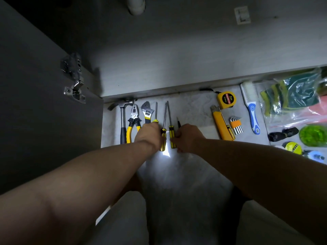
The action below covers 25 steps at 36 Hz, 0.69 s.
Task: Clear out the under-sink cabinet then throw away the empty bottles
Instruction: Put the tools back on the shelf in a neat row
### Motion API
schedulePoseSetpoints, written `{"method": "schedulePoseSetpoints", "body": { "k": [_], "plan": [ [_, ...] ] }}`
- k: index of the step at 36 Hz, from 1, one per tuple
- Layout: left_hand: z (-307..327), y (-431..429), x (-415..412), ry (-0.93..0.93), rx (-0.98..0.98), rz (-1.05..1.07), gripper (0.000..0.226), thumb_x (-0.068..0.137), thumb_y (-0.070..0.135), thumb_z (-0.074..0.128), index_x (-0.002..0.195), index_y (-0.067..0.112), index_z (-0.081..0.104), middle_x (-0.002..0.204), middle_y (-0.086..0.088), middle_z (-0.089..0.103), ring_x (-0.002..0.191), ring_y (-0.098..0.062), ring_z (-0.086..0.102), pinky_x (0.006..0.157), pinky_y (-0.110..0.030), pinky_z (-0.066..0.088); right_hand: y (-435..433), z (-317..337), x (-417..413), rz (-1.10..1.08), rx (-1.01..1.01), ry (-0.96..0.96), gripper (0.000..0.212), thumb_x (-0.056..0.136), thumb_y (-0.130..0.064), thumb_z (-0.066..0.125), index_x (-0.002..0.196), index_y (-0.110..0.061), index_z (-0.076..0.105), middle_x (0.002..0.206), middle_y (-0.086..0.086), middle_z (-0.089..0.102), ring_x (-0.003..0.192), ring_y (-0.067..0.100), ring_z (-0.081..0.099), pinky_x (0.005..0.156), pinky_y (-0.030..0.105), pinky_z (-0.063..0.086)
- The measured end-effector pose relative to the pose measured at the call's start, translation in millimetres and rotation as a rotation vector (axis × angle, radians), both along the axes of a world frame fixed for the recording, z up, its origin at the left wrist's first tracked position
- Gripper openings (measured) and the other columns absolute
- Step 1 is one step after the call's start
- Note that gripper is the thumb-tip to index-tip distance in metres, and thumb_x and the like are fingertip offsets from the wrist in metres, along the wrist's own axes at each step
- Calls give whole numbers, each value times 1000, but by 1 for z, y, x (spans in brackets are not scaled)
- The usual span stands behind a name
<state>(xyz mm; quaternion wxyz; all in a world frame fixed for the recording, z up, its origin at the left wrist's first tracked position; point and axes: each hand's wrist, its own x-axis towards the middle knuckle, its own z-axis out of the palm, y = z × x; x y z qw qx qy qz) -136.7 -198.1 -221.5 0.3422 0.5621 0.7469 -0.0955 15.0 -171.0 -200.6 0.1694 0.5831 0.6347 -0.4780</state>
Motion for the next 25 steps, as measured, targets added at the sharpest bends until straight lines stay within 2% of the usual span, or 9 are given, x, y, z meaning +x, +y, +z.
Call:
{"method": "schedulePoseSetpoints", "body": {
  "k": [4, 5, 7, 9, 15, 18, 20, 23, 25],
  "plan": [
    [-8, 1, 2, 36, -16, 0, 16, 90, 26, 67, 84, 19, 54, 84, -5, 62, 86, -28, 65, 63, -29, 44, -10, -7, -4, 24, 27, -113, 20, 80, -15, 76, 96, -6, 69, 96, 11, 75, 93, 26, 72, 83, 32, 58],
    [-9, 1, 3, 43, -25, -2, 15, 91, 28, 66, 88, 18, 55, 89, -7, 64, 86, -29, 63, 63, -29, 43, -12, -9, -3, 21, 59, -127, 11, 82, -14, 73, 89, -10, 65, 96, 11, 74, 94, 27, 72, 78, 29, 57],
    [-11, 0, 5, 54, -30, 4, 23, 91, 32, 65, 102, 13, 59, 101, -12, 66, 94, -32, 65, 65, -30, 44, -15, -11, -1, 8, 116, -151, 12, 86, -14, 65, 78, -15, 57, 97, 11, 72, 94, 28, 70, 70, 27, 49],
    [-14, 0, 6, 62, -27, 17, 31, 91, 34, 66, 109, 10, 59, 105, -13, 67, 99, -34, 66, 66, -31, 45, -15, -14, 3, -2, 145, -169, 4, 87, -18, 65, 86, -14, 63, 98, 10, 71, 93, 28, 69, 69, 28, 48],
    [-11, -1, 5, 45, -37, 11, 36, 93, 41, 65, 112, 10, 59, 108, -13, 68, 102, -32, 65, 68, -31, 44, -9, -11, 23, 68, 170, -108, 18, 87, -28, 61, 100, -16, 66, 92, 6, 65, 83, 25, 63, 67, 29, 46],
    [-1, -3, 9, 24, -8, 2, 33, 92, 44, 66, 101, 13, 57, 105, -13, 68, 99, -33, 65, 68, -30, 44, -9, -10, 37, 150, 308, -101, 22, 92, -27, 60, 110, -16, 59, 109, 9, 59, 88, 28, 62, 68, 31, 43],
    [7, -6, 15, 4, 58, -24, 25, 92, 38, 65, 97, 18, 50, 103, -13, 67, 94, -34, 66, 65, -31, 43, -10, -10, 45, 189, 405, -83, 35, 91, -25, 62, 122, -15, 48, 119, 10, 49, 92, 33, 63, 66, 34, 45],
    [18, -7, 27, -31, 163, -142, 29, 90, 29, 64, 111, 19, 46, 110, -10, 59, 95, -36, 63, 65, -36, 45, -7, -9, 47, 212, 433, -84, 49, 92, -21, 62, 135, -16, 39, 127, 11, 43, 95, 34, 63, 71, 40, 53],
    [23, -8, 35, -29, 169, -218, 33, 91, 26, 62, 121, 21, 48, 117, -9, 54, 102, -35, 61, 70, -41, 52, -5, -9, 45, 251, 439, -107, 43, 94, -19, 59, 133, -16, 42, 126, 11, 44, 97, 34, 63, 75, 42, 55]
  ]
}}
